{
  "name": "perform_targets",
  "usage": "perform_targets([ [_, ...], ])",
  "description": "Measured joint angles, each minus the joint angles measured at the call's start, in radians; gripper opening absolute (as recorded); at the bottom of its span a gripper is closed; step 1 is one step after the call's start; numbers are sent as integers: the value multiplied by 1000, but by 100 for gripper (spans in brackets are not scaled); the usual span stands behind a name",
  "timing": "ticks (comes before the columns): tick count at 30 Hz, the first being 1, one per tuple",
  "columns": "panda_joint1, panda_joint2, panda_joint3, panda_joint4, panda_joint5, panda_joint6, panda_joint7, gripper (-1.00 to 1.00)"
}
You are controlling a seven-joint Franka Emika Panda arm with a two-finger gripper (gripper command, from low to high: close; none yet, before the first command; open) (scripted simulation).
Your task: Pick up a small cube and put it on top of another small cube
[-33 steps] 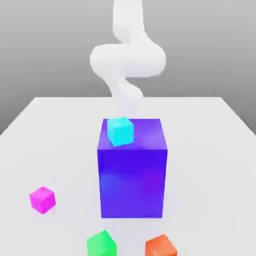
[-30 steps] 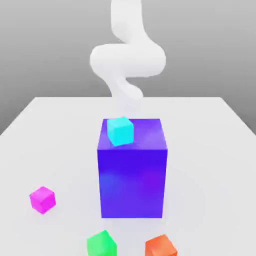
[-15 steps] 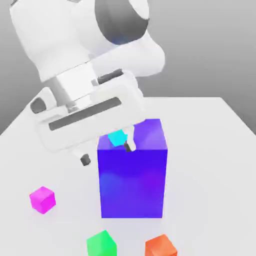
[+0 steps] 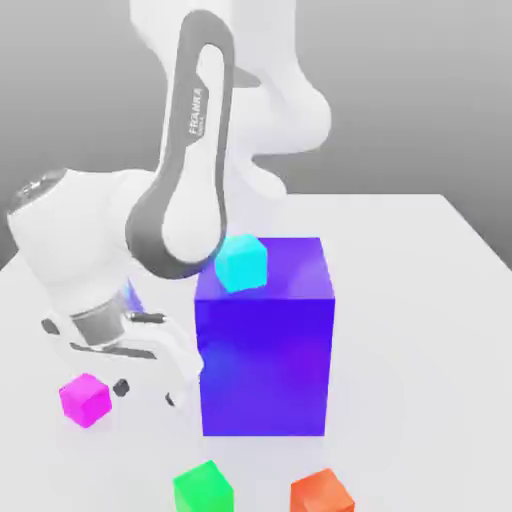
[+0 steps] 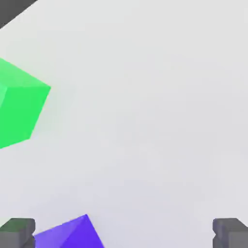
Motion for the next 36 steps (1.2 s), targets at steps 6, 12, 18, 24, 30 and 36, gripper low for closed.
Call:
perform_targets([
  [6, 44, -34, -161, -77, -209, 179, 129, 0],
  [12, -143, 127, 68, -31, 24, 306, -50, 0],
  [18, -180, 155, 113, -19, 66, 322, -83, -100],
  [24, -65, 50, -36, -58, -104, 262, 48, -100],
  [30, 7, -12, -112, -41, -311, 148, 97, -100],
  [36, 9, 24, -11, 69, -380, 48, -192, -100],
])
